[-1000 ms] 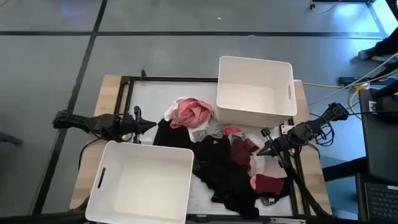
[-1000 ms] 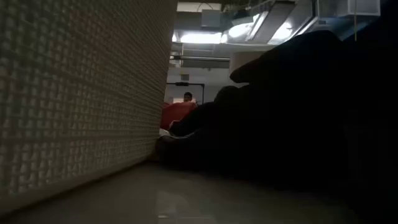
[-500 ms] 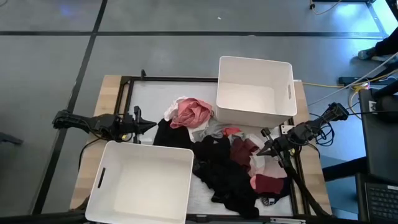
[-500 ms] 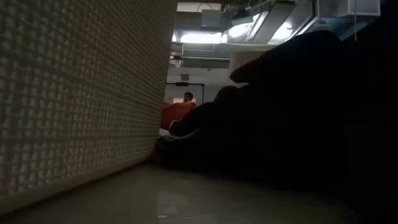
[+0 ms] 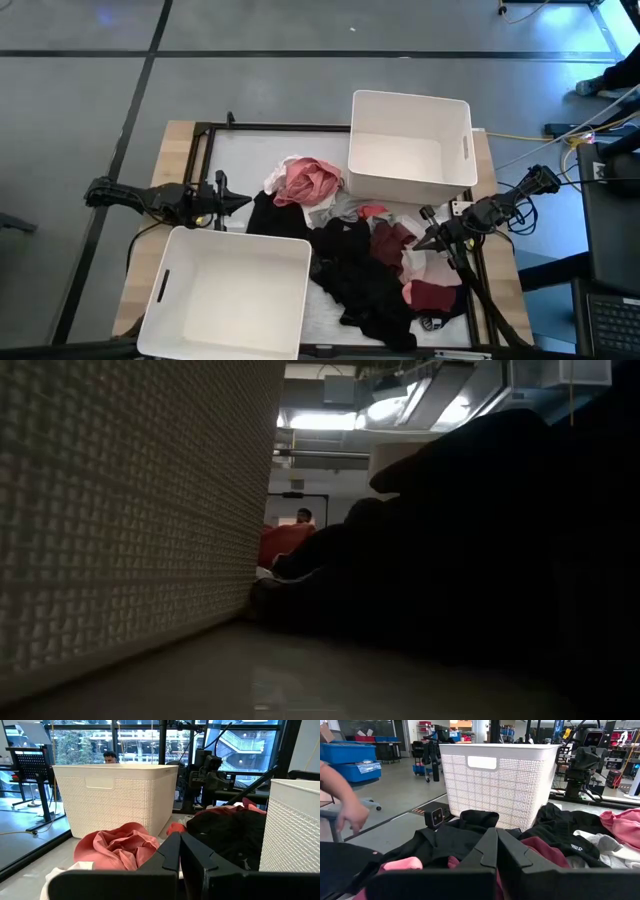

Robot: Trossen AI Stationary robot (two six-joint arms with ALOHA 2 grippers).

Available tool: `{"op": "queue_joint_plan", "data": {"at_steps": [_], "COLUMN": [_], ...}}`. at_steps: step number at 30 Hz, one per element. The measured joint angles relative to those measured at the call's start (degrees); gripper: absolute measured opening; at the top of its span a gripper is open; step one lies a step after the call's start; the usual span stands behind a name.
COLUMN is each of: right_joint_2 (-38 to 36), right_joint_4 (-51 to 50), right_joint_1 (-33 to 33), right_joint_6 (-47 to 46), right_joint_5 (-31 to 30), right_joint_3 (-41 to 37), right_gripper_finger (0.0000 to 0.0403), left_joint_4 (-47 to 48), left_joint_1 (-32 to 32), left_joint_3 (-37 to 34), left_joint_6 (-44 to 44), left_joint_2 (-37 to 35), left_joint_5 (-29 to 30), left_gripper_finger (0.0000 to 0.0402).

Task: Sort clothes

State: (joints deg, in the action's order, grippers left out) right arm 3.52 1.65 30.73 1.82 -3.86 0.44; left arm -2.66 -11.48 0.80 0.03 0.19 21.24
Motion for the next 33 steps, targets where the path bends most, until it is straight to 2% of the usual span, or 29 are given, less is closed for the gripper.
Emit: {"op": "queue_joint_plan", "data": {"at_steps": [23, 33], "right_joint_2": [0.0, 0.0], "right_joint_4": [1.3, 1.7], "right_joint_1": [0.0, 0.0], "right_joint_6": [-0.1, -11.3], "right_joint_5": [-0.2, -2.3], "right_joint_3": [0.0, 0.0], "right_gripper_finger": [0.0005, 0.0005], "left_joint_4": [0.0, 0.0], "left_joint_1": [0.0, 0.0], "left_joint_3": [0.0, 0.0], "left_joint_6": [0.0, 0.0], "left_joint_2": [0.0, 0.0], "left_joint_5": [0.0, 0.0], "left_gripper_finger": [0.0001, 0.0001]}}
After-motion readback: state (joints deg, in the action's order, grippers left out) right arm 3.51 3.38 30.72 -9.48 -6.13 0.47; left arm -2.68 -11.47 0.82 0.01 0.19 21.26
